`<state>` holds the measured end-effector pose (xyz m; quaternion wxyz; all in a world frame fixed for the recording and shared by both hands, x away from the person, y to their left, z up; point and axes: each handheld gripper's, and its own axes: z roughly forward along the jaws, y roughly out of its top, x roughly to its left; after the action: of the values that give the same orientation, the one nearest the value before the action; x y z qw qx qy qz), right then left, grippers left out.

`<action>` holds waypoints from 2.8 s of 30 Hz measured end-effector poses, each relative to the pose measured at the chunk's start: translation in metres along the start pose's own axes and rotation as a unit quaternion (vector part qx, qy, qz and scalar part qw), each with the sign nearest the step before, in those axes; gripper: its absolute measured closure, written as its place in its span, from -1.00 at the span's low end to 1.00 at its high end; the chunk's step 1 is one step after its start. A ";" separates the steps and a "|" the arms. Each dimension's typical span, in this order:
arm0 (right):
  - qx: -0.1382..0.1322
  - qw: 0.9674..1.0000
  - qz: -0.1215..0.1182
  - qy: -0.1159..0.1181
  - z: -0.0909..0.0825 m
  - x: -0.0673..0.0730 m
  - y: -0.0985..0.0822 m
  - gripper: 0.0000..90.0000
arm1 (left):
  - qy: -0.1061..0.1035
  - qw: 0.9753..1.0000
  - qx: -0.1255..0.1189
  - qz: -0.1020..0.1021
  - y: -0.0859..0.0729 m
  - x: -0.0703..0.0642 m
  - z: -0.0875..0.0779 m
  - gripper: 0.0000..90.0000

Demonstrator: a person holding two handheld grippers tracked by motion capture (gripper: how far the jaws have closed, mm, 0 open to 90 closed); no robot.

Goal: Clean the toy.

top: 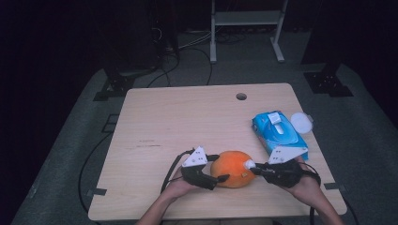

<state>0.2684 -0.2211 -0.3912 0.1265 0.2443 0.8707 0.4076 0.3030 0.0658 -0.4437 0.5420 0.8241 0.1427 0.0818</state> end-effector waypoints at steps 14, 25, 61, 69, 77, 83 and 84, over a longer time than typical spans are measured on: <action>0.006 0.999 0.034 -0.021 -0.004 -0.022 -0.016 0.78 | 0.000 0.999 0.007 0.053 -0.001 -0.005 -0.001 -0.35; -0.011 1.000 0.004 0.003 0.002 -0.004 0.000 0.78 | -0.010 1.000 0.016 0.024 -0.001 -0.003 0.001 -0.67; -0.009 0.998 -0.063 0.001 0.013 0.035 0.022 0.79 | 0.008 0.998 0.044 0.048 0.008 -0.019 0.011 -0.25; -0.010 0.999 -0.013 -0.037 -0.006 -0.003 0.003 0.78 | -0.003 0.999 0.043 0.001 0.003 -0.010 0.013 -0.59; -0.007 1.000 -0.019 -0.023 0.000 0.004 0.004 0.78 | -0.027 0.997 0.042 -0.065 -0.001 -0.003 0.016 -0.44; -0.024 0.999 -0.014 -0.022 -0.003 0.006 0.008 0.79 | 0.033 0.999 0.020 0.033 0.013 -0.011 0.003 -0.27; -0.024 0.999 -0.014 -0.019 -0.002 0.008 0.008 0.79 | 0.036 0.998 0.027 0.045 0.013 -0.013 0.004 -0.27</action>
<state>0.2635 -0.2138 -0.3839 0.1542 0.2369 0.8616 0.4216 0.2937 0.0535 -0.4327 0.5100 0.8403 0.1276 0.1321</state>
